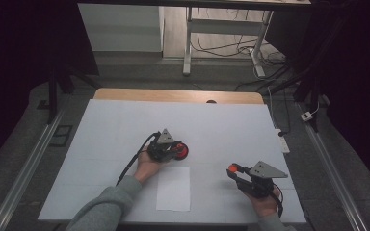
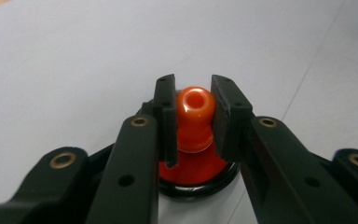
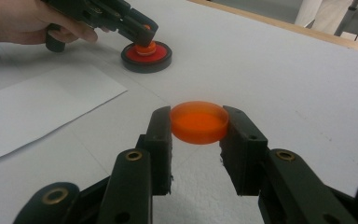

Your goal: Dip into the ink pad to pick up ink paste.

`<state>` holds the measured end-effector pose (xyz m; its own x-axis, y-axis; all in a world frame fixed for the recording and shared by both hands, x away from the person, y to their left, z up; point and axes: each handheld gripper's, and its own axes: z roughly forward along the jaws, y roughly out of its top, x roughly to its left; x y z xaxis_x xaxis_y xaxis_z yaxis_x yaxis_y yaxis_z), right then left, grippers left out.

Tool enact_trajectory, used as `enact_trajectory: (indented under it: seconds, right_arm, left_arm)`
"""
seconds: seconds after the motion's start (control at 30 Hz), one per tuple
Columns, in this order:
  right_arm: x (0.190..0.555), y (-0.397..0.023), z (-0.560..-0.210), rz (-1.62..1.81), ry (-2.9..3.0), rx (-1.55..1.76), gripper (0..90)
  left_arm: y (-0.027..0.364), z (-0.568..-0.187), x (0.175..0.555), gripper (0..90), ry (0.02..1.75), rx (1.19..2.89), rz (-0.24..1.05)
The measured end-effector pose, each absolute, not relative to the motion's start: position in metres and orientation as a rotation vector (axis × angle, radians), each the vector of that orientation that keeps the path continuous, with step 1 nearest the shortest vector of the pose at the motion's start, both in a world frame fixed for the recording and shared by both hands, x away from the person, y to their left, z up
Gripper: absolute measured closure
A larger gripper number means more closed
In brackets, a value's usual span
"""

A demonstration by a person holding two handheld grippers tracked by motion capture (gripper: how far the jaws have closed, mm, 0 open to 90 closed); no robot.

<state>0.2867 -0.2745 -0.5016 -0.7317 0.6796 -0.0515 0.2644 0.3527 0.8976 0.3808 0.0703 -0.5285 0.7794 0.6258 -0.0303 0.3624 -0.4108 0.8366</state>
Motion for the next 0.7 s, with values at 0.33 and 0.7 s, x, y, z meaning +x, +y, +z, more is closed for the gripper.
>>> enact_trajectory:
  seconds: [0.33,0.7]
  right_arm:
    - [0.286,-0.274,-0.501,1.344,2.203,0.823,64.1]
    - [0.286,-0.275,-0.501,1.346,2.201,0.825,64.1]
  left_arm:
    - [0.065,-0.522,0.375,72.6,0.709,2.034,0.336]
    - [0.067,-0.511,0.368,72.5,0.682,2.016,0.305]
